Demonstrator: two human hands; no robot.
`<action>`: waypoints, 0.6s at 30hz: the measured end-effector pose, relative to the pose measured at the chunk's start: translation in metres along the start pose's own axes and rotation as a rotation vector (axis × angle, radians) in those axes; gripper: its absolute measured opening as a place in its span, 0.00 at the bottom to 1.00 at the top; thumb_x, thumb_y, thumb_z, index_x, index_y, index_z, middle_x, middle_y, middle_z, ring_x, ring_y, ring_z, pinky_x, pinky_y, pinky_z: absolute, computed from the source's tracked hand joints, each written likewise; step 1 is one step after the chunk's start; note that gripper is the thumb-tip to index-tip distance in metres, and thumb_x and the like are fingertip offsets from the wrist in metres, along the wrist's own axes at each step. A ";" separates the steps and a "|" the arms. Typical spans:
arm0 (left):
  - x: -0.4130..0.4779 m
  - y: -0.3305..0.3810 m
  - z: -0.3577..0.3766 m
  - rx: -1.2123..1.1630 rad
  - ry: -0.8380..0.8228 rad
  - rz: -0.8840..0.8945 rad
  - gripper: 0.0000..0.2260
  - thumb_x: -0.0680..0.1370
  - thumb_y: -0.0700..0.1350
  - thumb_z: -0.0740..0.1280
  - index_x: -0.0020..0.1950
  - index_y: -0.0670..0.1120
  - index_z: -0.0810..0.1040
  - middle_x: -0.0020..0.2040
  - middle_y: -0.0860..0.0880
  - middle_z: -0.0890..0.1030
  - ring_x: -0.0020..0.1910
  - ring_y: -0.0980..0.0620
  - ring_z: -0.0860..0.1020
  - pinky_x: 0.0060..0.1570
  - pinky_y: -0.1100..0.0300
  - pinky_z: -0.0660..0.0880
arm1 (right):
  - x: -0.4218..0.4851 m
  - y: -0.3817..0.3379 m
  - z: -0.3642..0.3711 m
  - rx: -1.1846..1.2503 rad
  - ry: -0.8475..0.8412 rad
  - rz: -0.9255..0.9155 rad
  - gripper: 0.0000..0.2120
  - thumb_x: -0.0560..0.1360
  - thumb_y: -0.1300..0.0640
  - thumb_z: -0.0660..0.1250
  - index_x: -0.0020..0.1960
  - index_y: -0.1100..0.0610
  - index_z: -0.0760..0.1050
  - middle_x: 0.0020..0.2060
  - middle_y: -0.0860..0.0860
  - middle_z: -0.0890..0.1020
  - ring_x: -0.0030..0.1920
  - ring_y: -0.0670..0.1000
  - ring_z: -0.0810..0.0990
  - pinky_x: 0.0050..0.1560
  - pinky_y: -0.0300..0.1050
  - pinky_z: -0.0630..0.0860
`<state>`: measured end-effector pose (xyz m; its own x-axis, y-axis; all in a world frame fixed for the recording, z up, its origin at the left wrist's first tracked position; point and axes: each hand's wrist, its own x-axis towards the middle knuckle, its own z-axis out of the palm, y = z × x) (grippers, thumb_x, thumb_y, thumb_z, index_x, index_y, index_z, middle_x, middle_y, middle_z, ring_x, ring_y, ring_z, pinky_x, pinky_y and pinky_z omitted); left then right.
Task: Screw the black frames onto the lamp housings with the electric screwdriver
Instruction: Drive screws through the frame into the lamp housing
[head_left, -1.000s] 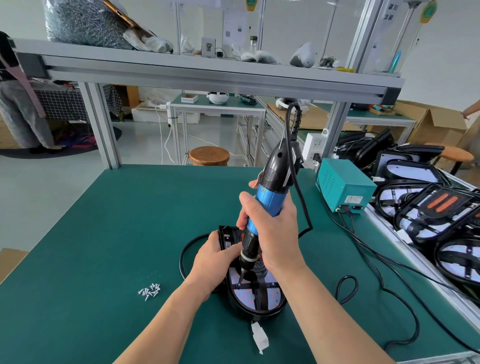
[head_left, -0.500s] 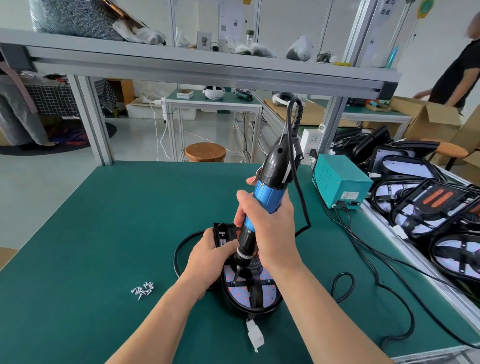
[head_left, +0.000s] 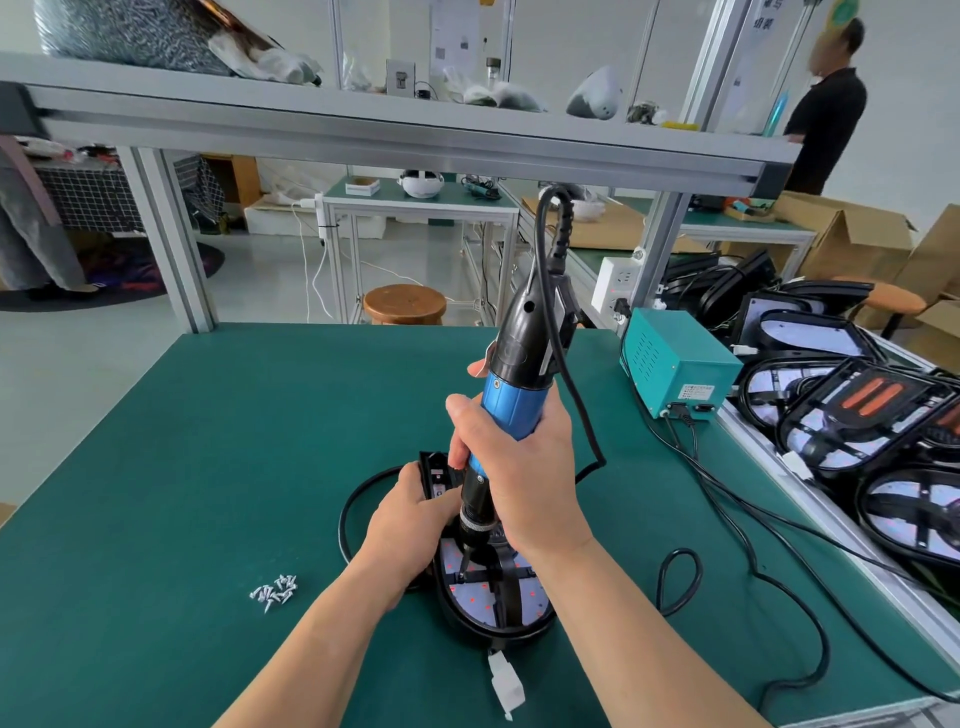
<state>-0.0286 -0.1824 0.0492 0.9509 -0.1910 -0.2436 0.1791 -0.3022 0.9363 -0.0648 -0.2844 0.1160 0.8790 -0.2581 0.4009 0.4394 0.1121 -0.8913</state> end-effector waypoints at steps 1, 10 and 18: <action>0.000 0.000 0.000 0.003 0.005 0.002 0.25 0.59 0.62 0.66 0.51 0.51 0.74 0.48 0.50 0.83 0.51 0.48 0.81 0.56 0.46 0.78 | 0.000 0.000 0.000 -0.001 0.001 0.003 0.10 0.73 0.62 0.71 0.53 0.55 0.74 0.26 0.53 0.75 0.28 0.50 0.74 0.36 0.35 0.74; 0.000 0.000 0.002 -0.003 0.028 0.003 0.29 0.56 0.64 0.65 0.49 0.48 0.74 0.46 0.48 0.82 0.49 0.44 0.80 0.56 0.43 0.78 | 0.001 0.000 -0.001 0.019 -0.008 0.008 0.10 0.73 0.62 0.70 0.52 0.54 0.74 0.26 0.52 0.75 0.28 0.50 0.74 0.37 0.36 0.75; 0.002 -0.002 0.004 -0.013 0.018 0.018 0.28 0.57 0.63 0.63 0.53 0.52 0.75 0.49 0.49 0.84 0.53 0.45 0.81 0.58 0.41 0.77 | 0.002 0.003 -0.001 0.027 -0.028 0.016 0.10 0.70 0.61 0.71 0.47 0.58 0.71 0.25 0.51 0.75 0.26 0.49 0.73 0.37 0.37 0.75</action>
<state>-0.0282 -0.1858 0.0464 0.9582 -0.1796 -0.2225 0.1654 -0.2865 0.9437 -0.0616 -0.2854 0.1136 0.8906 -0.2294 0.3926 0.4297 0.1419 -0.8918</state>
